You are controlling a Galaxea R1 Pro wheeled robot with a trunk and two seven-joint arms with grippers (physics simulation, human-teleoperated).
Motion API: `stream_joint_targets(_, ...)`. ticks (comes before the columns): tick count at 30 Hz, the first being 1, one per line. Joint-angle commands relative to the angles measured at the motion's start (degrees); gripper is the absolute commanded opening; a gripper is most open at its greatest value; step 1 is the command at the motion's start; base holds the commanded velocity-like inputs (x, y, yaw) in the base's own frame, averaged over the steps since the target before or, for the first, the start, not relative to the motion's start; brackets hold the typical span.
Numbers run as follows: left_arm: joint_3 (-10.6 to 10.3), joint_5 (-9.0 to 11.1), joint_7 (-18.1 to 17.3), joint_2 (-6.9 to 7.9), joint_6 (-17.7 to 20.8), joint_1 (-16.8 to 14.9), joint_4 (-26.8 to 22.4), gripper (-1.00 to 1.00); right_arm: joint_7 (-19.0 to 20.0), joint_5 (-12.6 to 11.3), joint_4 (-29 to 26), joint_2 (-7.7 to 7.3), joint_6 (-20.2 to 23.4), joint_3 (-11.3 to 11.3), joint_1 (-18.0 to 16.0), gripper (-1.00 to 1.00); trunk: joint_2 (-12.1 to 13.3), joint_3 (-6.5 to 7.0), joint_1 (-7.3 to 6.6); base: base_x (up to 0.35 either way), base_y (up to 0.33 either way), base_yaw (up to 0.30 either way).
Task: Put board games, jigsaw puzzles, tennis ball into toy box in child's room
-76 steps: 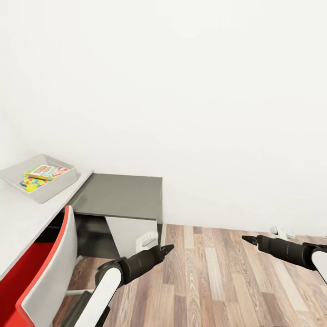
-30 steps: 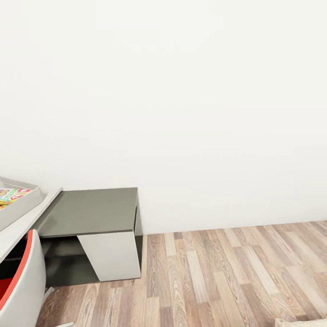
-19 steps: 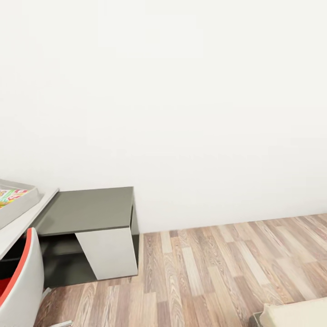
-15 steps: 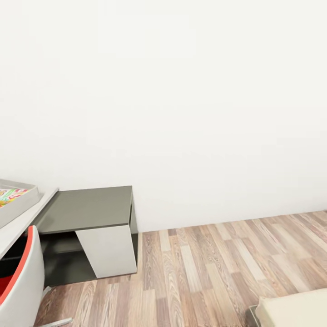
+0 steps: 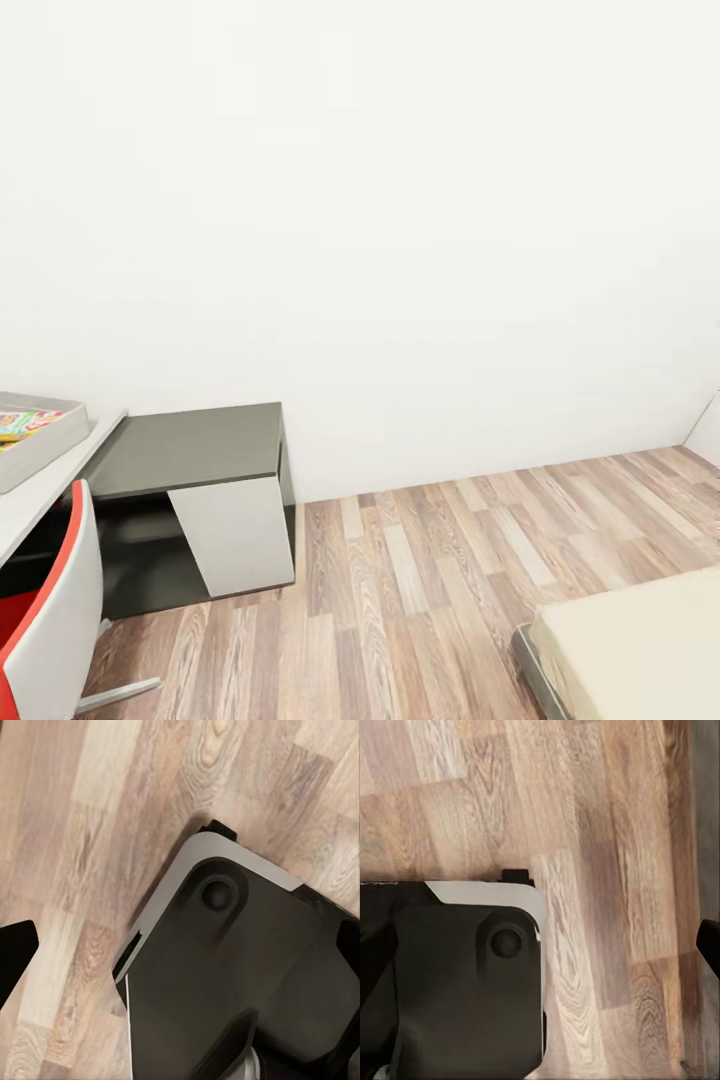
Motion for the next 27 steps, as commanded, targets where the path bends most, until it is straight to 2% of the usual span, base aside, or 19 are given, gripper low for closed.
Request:
stream_joint_targets(1, -0.4, 0.5, 0.4, 0.04, 0.2, 0.0, -0.2, 1.0, -0.4, -0.4, 0.1, -0.02, 0.1, 0.5, 0.0, 1.0, -0.1, -0.04, 0.01, -0.21, 0.0, -0.094)
stream_joint_targets(11, -0.4, 0.4, 0.6, -0.68, 0.6, 1.0, 0.2, 1.0, -0.2, -0.5, 1.6, -0.09, -0.5, 0.4, 0.3, 1.0, -0.1, 0.75, 0.01, -0.084, 0.0, -0.062)
stream_joint_targets(18, -0.4, 0.3, 0.6, -1.09, 0.6, 3.3, 0.4, 1.0, -0.2, -0.6, 8.0, -0.42, -0.9, 0.3, 2.9, 1.0, -0.1, 0.89, 0.01, -0.012, 0.0, -0.01)
stream_joint_targets(27, -0.4, 0.3, 0.7, -1.17, 0.7, 4.3, 0.4, 1.0, 0.0, -0.7, 9.3, 0.49, -1.1, 0.2, 3.3, 1.0, -0.1, 0.91, 0.01, -0.002, 0.0, -0.001)
